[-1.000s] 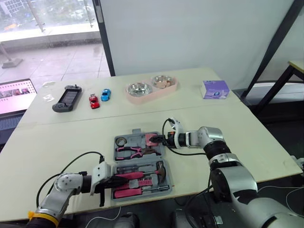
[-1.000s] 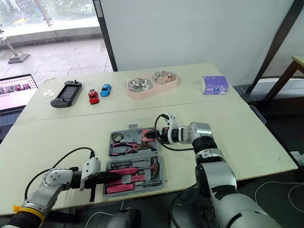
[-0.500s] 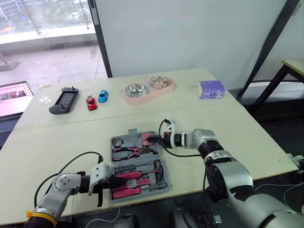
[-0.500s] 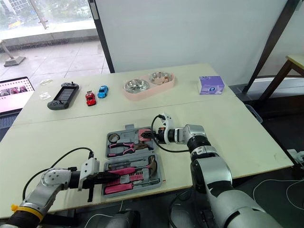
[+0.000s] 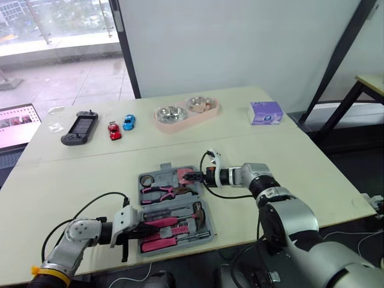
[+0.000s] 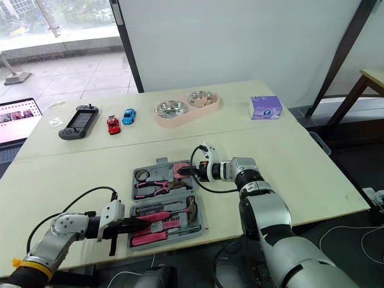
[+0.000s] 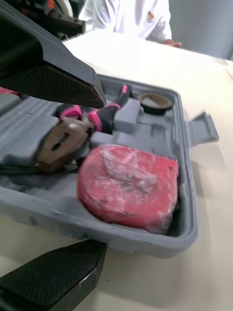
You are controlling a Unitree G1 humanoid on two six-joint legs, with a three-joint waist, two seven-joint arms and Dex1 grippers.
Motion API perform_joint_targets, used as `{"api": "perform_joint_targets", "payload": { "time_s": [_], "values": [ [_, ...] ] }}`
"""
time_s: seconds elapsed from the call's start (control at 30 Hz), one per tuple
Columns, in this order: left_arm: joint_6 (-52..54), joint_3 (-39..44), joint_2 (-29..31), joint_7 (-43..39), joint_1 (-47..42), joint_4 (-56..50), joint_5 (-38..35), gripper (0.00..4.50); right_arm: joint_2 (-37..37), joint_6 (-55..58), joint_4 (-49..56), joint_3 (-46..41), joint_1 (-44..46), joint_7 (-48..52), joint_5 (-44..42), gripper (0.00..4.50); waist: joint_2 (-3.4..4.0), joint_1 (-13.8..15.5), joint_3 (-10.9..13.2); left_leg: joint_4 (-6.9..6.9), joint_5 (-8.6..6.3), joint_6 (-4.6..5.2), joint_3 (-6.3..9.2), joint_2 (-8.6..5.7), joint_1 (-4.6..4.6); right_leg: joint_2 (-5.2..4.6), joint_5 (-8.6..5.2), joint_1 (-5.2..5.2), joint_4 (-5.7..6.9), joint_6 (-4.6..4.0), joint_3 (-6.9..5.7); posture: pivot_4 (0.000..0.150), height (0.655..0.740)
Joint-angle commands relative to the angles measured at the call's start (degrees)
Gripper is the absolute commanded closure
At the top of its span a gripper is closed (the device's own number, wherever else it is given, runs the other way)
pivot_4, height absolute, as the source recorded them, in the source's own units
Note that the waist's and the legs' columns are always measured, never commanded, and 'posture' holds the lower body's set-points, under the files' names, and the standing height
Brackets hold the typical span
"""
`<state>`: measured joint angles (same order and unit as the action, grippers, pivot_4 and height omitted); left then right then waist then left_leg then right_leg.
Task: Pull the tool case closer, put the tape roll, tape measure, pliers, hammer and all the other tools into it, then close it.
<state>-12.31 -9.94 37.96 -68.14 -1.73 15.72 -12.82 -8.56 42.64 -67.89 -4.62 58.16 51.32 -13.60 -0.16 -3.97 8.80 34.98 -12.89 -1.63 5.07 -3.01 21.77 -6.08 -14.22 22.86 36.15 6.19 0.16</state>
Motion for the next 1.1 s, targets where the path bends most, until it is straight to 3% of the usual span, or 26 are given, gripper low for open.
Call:
{"api": "perform_joint_targets", "payload": {
  "time_s": [0.03, 0.23, 0.43, 0.6, 0.8, 1.1],
  "values": [
    [1.20, -0.91, 1.47, 0.23, 1.97, 2.77, 3.39, 4.50, -0.39, -0.04, 2.40, 1.03, 0.37, 4.76, 0.29, 0.12, 0.00, 0.00, 0.00, 0.01, 0.00, 0.00, 0.00, 0.00, 0.07, 0.01, 0.00, 0.08, 0.02, 0.00, 0.00, 0.150, 0.7233],
    [1.04, -0.85, 1.65, 0.05, 1.94, 2.92, 3.37, 4.50, -0.84, 1.39, 5.94, 3.14, -0.76, 9.74, 0.83, 0.12, 0.01, 0.00, 0.00, 0.04, 0.00, 0.00, 0.00, 0.00, 0.43, 0.02, 0.10, 0.43, 0.05, 0.16, 0.00, 0.150, 0.7233],
    [1.12, -0.81, 1.71, -0.06, 1.98, 2.72, 3.20, 4.50, -1.00, -4.74, 1.59, 0.50, 0.37, -2.37, 2.46, 0.12, 0.01, 0.03, 0.01, 0.04, 0.00, 0.00, 0.02, 0.01, 0.47, 0.02, 0.10, 0.48, 0.05, 0.15, 0.00, 0.150, 0.7233],
    [1.28, -0.76, 1.72, 0.02, 2.15, 2.34, 3.07, 4.50, 0.08, -7.92, -0.13, 0.59, 1.62, -5.20, 3.39, 0.12, 0.01, 0.04, 0.01, 0.04, 0.00, 0.00, 0.02, 0.01, 0.47, 0.02, 0.09, 0.47, 0.03, 0.12, 0.00, 0.150, 0.7233],
    [1.55, -0.38, 2.00, 0.14, 2.66, 1.72, 2.89, 4.50, 3.37, -8.55, -1.02, 2.98, 2.20, -1.80, 5.28, 0.12, 0.01, -0.06, 0.01, 0.03, 0.00, 0.00, 0.02, 0.02, 0.47, 0.04, 0.09, 0.47, 0.04, 0.12, 0.00, 0.150, 0.7233],
    [1.89, -0.14, 2.15, 0.39, 3.64, 0.82, 2.84, 4.50, 4.87, -12.65, -1.75, -0.17, 3.60, 2.23, 3.47, 0.12, 0.04, -0.19, 0.03, -0.04, 0.00, 0.00, -0.01, 0.15, 0.47, 0.17, 0.10, 0.56, 0.04, 0.11, 0.05, 0.150, 0.7233]
  ]
}}
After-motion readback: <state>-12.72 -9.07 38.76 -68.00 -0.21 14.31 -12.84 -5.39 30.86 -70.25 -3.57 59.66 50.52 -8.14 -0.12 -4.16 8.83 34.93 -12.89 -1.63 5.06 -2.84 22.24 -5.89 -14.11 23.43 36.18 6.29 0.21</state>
